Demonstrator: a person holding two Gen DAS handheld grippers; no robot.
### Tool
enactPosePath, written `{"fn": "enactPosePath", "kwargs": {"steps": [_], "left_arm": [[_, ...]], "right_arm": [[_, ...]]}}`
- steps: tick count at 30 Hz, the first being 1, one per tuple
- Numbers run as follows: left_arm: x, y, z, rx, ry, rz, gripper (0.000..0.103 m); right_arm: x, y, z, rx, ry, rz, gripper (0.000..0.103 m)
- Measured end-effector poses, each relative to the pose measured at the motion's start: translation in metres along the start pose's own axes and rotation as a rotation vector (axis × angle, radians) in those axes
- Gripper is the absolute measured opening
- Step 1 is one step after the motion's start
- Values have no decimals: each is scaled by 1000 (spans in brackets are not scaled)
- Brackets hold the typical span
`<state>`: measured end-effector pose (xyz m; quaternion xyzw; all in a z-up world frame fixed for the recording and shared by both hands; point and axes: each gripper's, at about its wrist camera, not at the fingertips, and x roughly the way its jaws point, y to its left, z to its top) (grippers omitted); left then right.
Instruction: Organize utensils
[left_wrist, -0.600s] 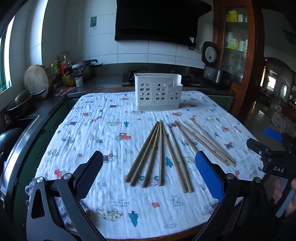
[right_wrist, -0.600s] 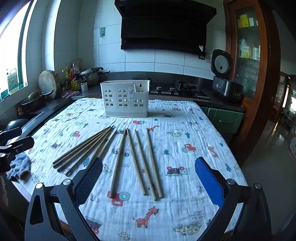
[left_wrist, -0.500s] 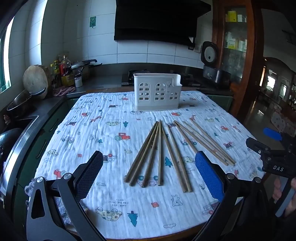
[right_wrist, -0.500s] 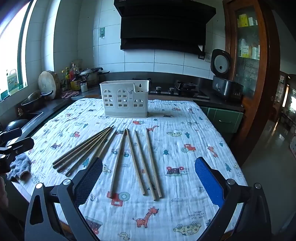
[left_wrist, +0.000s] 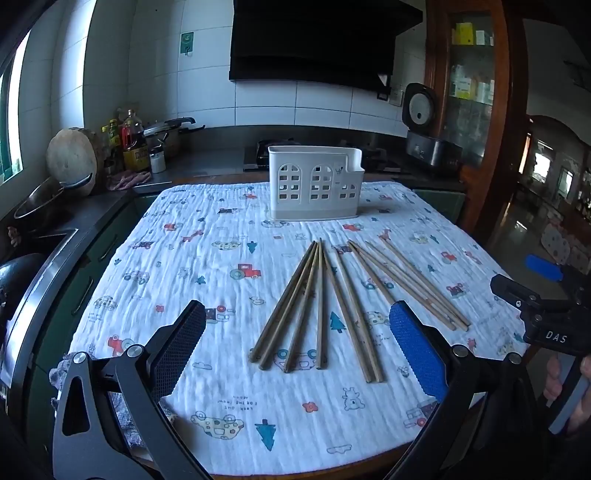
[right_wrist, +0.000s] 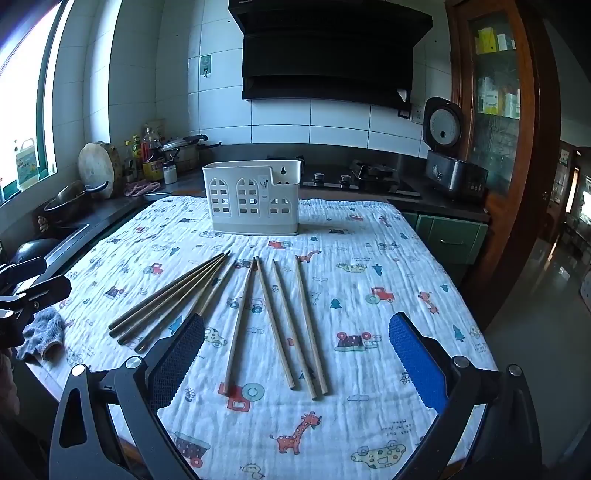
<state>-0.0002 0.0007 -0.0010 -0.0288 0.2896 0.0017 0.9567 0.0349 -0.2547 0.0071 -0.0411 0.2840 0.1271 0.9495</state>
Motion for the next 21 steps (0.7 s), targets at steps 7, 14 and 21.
{"fn": "enactPosePath", "kwargs": {"steps": [7,14,21], "left_arm": [[1,0,-1,4,1,1,98],[1,1,0,-2,3,2,98],[4,1,-2,-2,9,5,98]], "right_arm": [[1,0,1,-1,4,6,97],[-1,3,1,-3,0,6,97],[0,3,2,-5,0,7,97]]}}
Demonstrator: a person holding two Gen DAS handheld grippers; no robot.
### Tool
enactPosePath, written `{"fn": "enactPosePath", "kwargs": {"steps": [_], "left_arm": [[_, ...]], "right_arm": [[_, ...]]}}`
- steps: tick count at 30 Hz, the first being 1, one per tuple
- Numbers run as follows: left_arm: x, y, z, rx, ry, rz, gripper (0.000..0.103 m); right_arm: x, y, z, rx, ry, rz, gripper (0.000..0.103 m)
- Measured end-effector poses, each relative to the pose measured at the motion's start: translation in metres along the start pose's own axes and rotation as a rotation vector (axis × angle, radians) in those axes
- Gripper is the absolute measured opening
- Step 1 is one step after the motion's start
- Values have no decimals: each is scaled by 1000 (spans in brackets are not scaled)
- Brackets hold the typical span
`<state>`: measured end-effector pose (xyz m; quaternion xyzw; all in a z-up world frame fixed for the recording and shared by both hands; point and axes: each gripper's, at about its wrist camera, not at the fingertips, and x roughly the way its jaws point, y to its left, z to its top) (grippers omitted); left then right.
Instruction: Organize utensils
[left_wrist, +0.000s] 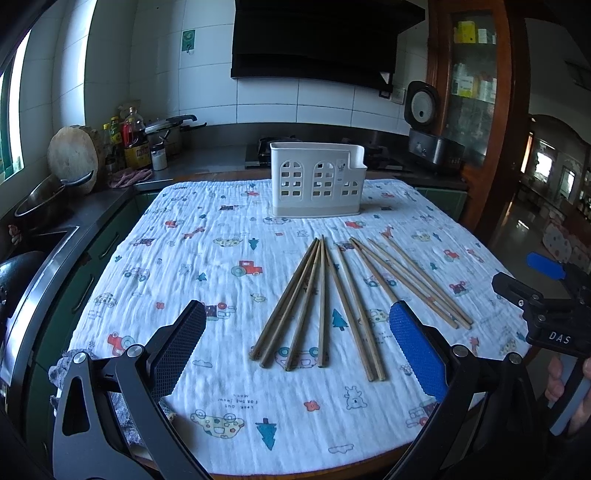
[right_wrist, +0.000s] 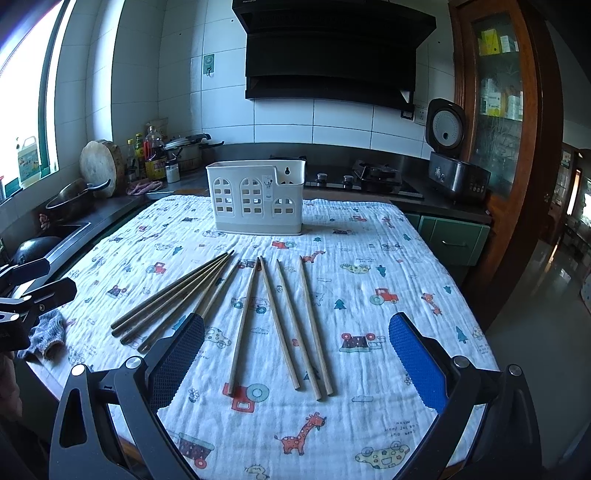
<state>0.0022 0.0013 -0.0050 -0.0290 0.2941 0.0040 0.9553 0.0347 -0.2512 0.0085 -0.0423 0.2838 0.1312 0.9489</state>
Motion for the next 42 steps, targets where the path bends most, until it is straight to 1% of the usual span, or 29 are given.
{"fn": "enactPosePath", "kwargs": {"steps": [5,22,42], "left_arm": [[-1,-2,-1,8,-2,2,98],[6,4,-3,-17,22,-1,98],[5,4,0,-3,14,2,98]], "right_arm": [[0,1,-1,5,-1,2,97],[3,-1,-3,5,5,1,97],[6,-6,-3,11,9,-6,97]]}}
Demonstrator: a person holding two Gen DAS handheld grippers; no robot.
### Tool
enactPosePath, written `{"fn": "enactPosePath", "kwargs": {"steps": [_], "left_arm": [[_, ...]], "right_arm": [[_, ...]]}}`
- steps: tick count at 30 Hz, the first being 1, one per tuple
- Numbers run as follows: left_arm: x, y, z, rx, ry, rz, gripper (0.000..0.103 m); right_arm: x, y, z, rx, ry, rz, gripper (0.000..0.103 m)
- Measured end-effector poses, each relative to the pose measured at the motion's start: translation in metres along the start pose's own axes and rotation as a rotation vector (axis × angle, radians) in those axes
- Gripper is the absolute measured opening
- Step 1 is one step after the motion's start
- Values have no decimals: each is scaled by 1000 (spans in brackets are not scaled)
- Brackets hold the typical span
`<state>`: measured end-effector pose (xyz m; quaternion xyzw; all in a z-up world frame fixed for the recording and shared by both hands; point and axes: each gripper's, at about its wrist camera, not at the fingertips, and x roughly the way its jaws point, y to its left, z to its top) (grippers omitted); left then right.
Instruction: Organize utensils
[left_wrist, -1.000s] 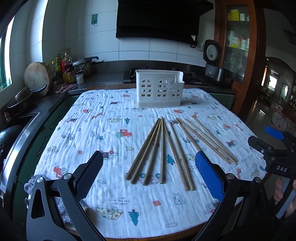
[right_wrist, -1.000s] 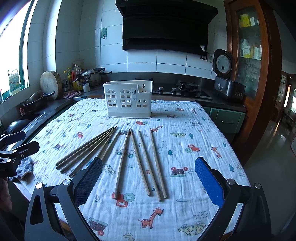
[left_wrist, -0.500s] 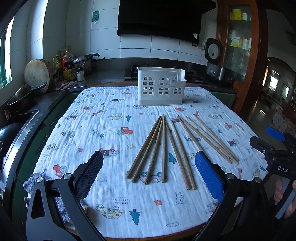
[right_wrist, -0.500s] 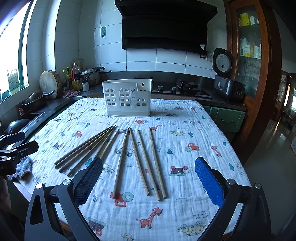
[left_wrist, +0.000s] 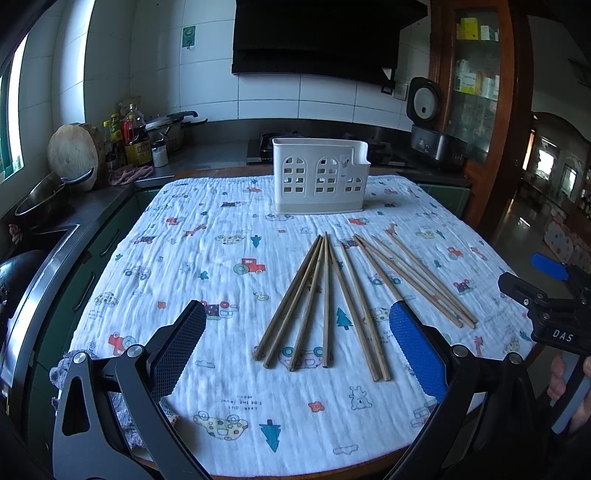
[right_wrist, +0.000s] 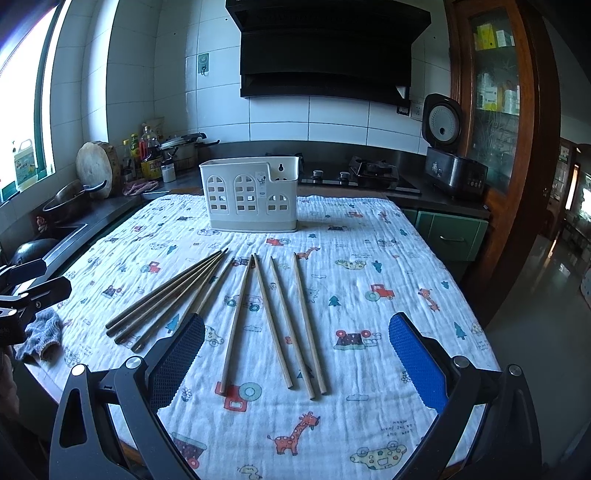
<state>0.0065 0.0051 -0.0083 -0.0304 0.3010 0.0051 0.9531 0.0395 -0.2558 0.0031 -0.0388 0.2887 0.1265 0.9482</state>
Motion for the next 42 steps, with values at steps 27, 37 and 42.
{"fn": "enactPosePath", "kwargs": {"steps": [27,37,42], "left_arm": [[5,12,0,2,3,31,96],[30,34,-5,-4,71,29,70],[52,36,-5,41,117,10,53]], "right_arm": [[6,-4,-2,-4,18,17,97],[23,-17,-2,-5,36,33,96],[36,-22,-3,-12,61,38,95]]}}
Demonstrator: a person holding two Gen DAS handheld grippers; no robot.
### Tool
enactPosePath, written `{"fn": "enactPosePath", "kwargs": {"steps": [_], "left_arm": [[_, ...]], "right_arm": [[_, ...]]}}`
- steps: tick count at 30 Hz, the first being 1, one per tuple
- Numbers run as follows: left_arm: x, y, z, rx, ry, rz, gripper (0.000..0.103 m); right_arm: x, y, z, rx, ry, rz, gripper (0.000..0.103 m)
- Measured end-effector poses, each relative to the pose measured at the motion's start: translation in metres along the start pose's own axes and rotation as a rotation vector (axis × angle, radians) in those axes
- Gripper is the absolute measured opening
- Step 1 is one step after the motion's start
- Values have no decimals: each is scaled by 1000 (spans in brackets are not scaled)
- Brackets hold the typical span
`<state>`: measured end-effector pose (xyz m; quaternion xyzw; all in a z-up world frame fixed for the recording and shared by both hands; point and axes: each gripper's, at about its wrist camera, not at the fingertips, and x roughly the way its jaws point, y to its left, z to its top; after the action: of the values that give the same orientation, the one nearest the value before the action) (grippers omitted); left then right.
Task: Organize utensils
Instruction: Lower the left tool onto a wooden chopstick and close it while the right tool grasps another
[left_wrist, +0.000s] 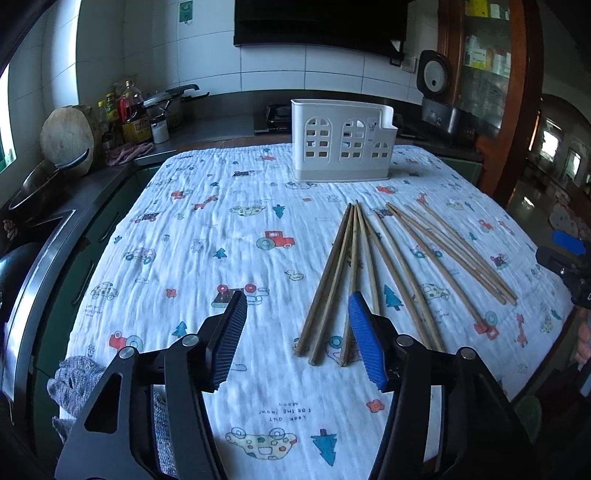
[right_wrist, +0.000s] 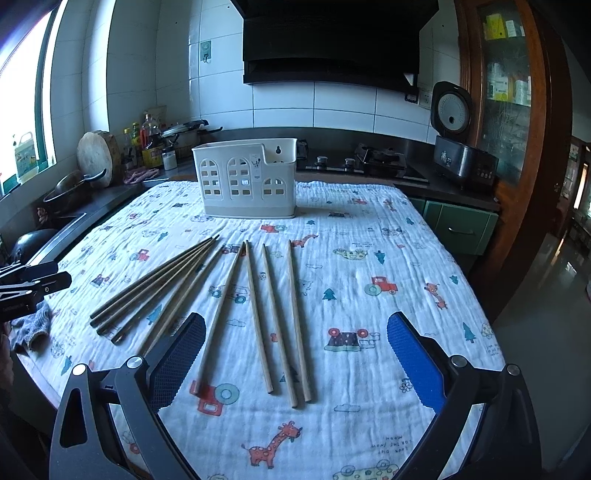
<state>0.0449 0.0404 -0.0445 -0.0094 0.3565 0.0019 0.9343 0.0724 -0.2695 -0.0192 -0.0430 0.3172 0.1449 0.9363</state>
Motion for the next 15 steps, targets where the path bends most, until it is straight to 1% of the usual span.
{"fn": "enactPosePath", "kwargs": {"steps": [1,2,3,4,5,7,8,10,15], "left_arm": [[5,0,0,10,13,1,47],[11,-1,0,20,28,-8,44],[16,-1,-1,29,40,-19,38],[21,-2,-1,35,51,-23,35],[26,-2,-1,38,61,-27,34],[35,-1,-3,35,83,-49,28],[39,-1,-3,35,88,-62,27],[46,-1,-4,30,106,-75,21],[61,-4,-5,41,136,-96,15]], "right_arm": [[3,0,0,-7,6,4,94],[5,1,-1,-14,13,1,92],[9,1,-2,-23,24,-4,90],[12,0,-3,-24,31,2,83],[15,-1,-4,-19,39,9,81],[21,-4,-6,-10,55,15,79],[24,-6,-8,-7,61,15,78],[30,-9,-10,-2,78,16,75],[41,-17,-15,8,111,23,68]]}}
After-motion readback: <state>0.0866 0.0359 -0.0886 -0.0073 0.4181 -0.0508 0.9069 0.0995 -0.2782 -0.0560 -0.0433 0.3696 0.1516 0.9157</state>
